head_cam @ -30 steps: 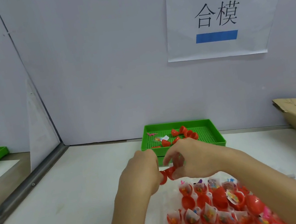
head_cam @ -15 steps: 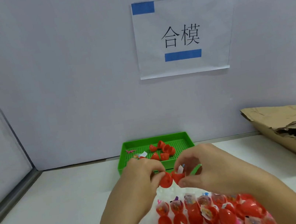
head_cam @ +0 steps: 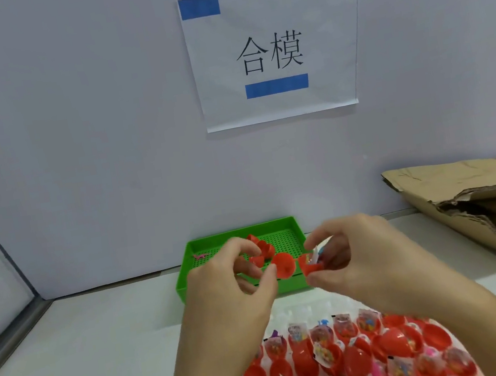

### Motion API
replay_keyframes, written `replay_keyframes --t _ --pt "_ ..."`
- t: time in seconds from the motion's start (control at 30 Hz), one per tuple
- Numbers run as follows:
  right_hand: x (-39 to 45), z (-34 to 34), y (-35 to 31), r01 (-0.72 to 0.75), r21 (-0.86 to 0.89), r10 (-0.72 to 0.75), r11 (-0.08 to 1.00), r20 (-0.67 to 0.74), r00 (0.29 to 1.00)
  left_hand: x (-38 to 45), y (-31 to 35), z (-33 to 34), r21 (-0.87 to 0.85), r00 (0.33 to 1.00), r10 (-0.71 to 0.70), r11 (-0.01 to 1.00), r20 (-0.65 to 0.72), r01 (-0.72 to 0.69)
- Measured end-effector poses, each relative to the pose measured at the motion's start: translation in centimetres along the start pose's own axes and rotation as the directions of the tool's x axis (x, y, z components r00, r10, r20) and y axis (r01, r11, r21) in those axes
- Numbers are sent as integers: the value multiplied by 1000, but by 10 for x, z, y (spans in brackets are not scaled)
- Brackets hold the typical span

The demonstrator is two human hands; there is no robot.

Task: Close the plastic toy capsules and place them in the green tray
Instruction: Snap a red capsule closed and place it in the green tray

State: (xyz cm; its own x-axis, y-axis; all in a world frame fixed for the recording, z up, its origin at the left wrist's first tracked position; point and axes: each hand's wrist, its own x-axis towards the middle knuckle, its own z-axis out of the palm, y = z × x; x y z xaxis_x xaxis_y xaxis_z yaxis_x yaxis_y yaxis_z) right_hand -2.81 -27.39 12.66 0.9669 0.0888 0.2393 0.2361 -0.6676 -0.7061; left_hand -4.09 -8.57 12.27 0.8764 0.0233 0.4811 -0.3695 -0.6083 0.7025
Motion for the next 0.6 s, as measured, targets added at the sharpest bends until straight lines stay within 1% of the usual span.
replay_keyframes --t 0.07,0.13,0.23,0.3,0.43,0.6 --pt "-2 -6 -3 -15 22 16 1000 -49 999 -3 8 0 39 999 40 998 -17 -39" --pt "-5 -12 -6 -11 18 12 1000 -71 997 -8 17 2 2 998 49 999 44 -50" --pt "-8 -17 -11 6 0 -6 1000 -86 996 -15 27 11 -106 983 7 994 182 13" --pt "-10 -16 -14 13 -15 -14 1000 -101 995 -17 28 17 -120 977 -15 992 212 41" --pt "-12 -12 -18 10 -43 -15 999 -123 992 -17 27 21 -188 989 -71 978 129 95" --pt "-12 -7 -23 17 -61 -24 998 -118 993 -15 26 22 -248 996 -70 965 62 83"
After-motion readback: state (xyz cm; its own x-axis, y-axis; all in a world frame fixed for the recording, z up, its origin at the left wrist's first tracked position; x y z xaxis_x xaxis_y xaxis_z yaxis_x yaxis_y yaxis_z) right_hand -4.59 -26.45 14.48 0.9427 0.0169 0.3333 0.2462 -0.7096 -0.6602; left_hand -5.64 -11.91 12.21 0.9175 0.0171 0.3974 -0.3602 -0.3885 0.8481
